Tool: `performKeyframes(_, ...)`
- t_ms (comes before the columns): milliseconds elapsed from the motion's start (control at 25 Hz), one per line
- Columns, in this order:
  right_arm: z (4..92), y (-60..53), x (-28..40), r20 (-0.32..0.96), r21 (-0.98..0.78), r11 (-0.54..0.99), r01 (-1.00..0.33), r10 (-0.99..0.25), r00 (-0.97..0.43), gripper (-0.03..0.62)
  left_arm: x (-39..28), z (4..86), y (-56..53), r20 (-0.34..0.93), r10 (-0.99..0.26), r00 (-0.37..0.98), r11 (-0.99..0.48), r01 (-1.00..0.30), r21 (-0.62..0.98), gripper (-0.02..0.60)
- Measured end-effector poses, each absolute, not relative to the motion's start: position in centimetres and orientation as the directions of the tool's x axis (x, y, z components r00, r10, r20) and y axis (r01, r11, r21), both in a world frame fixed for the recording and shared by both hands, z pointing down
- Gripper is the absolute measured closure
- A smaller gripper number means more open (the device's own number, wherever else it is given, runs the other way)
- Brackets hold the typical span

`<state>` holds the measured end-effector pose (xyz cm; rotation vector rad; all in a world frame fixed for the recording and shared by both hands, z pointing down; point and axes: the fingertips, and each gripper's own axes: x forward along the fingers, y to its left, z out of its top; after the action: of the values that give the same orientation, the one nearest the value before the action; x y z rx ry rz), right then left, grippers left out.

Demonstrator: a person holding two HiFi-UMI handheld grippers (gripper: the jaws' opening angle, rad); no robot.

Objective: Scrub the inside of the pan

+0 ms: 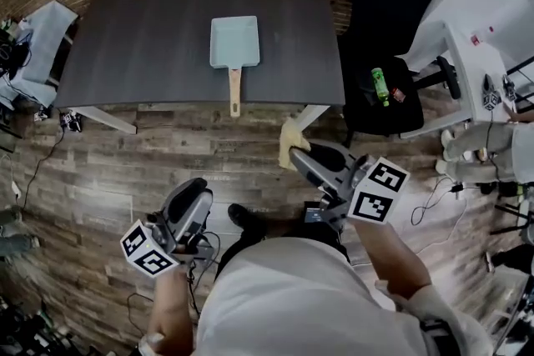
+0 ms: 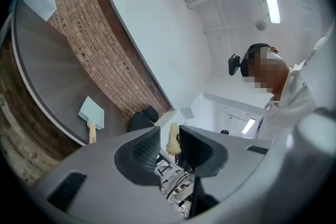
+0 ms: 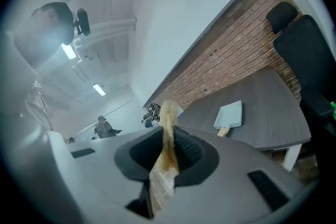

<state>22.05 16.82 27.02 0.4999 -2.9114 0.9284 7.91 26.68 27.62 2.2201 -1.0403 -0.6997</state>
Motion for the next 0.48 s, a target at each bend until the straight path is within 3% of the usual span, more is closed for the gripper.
performKeyframes(480, 27.9, 15.4, 18.8, 0.223, -0.490, 0.758, -0.431, -0.369, -0.902, 0.533, 4.5, 31.0, 24.3, -0.164, -0.783, 0.600, -0.502, -0.455, 0.735, 0.449)
